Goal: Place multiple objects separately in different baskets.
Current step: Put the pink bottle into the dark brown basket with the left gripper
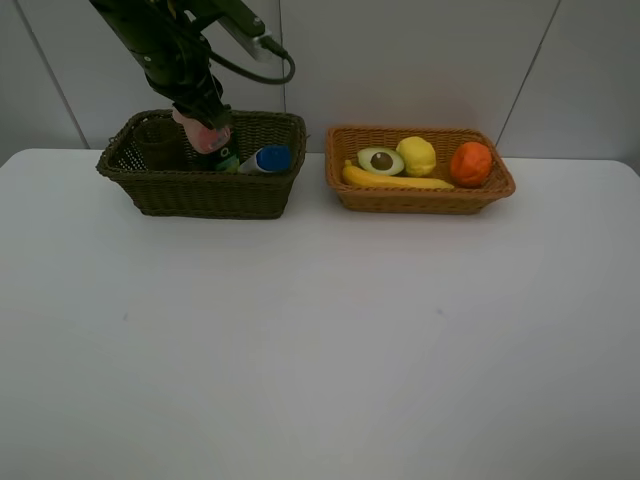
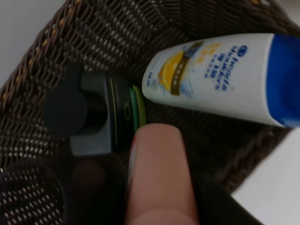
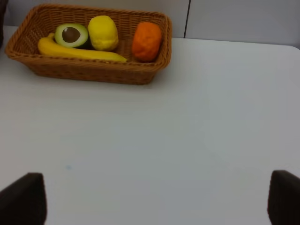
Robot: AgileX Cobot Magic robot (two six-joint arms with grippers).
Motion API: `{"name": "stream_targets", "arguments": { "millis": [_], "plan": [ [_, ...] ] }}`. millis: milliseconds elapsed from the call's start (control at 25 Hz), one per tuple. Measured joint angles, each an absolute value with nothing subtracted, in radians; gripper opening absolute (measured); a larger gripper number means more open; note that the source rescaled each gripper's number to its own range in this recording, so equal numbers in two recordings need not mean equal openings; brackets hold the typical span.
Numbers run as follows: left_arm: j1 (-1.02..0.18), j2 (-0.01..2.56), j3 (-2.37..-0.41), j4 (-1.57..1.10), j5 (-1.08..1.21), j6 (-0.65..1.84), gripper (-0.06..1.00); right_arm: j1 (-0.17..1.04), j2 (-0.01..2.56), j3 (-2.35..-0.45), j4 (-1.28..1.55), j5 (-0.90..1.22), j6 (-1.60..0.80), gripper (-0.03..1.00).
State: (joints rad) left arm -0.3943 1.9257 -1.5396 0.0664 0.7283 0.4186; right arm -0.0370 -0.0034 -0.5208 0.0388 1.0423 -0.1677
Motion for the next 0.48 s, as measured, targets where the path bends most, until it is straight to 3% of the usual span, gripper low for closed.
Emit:
{"name": "stream_targets", "arguments": {
  "millis": [480],
  "plan": [
    [-0.394,2.066,-1.540,0.133,0.552,0.423,0.42,-0.037,-0.003,-0.521,0.039,1.042,-0.168,1.00]
  ]
}}
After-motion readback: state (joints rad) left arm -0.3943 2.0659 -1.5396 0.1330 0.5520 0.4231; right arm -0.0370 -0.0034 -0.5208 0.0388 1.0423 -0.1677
